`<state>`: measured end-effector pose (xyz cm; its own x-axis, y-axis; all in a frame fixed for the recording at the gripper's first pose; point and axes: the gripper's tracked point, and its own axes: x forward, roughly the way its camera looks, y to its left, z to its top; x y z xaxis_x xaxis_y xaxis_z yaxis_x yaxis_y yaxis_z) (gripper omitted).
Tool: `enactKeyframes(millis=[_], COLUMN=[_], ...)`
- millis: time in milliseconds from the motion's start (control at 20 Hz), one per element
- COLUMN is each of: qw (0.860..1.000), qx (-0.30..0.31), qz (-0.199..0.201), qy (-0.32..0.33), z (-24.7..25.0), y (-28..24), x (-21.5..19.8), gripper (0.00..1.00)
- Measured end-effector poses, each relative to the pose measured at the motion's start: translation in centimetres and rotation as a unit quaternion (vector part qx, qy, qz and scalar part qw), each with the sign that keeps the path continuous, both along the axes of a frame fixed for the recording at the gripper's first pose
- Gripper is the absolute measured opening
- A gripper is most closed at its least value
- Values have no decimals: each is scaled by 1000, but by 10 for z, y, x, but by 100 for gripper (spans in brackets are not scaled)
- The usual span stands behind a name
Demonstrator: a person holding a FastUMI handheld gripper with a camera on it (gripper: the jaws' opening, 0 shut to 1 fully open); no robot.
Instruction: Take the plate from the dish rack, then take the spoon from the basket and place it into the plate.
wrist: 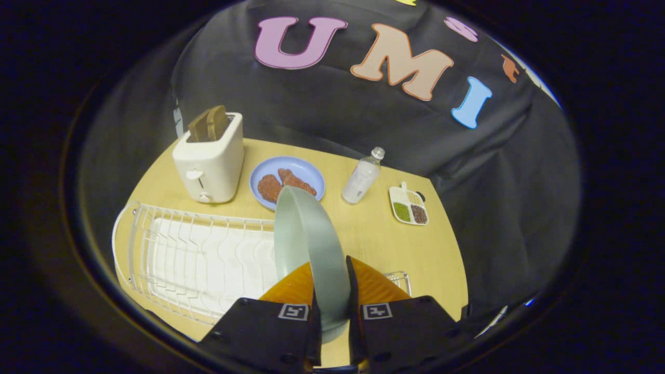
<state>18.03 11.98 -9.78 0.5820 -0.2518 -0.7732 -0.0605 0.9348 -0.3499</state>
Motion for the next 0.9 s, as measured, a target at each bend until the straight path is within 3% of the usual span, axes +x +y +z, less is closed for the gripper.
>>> enactKeyframes(millis=[150,400,650,900], qw=[999,980,939,878], qx=[23,113,180,224], qz=[-25,-132,-254,-399], qy=[-33,-93,-148,-143], z=[33,80,88,36], y=[-14,-63,-127,-186], x=[-18,-80,-175,-263], gripper=[23,23,23,23])
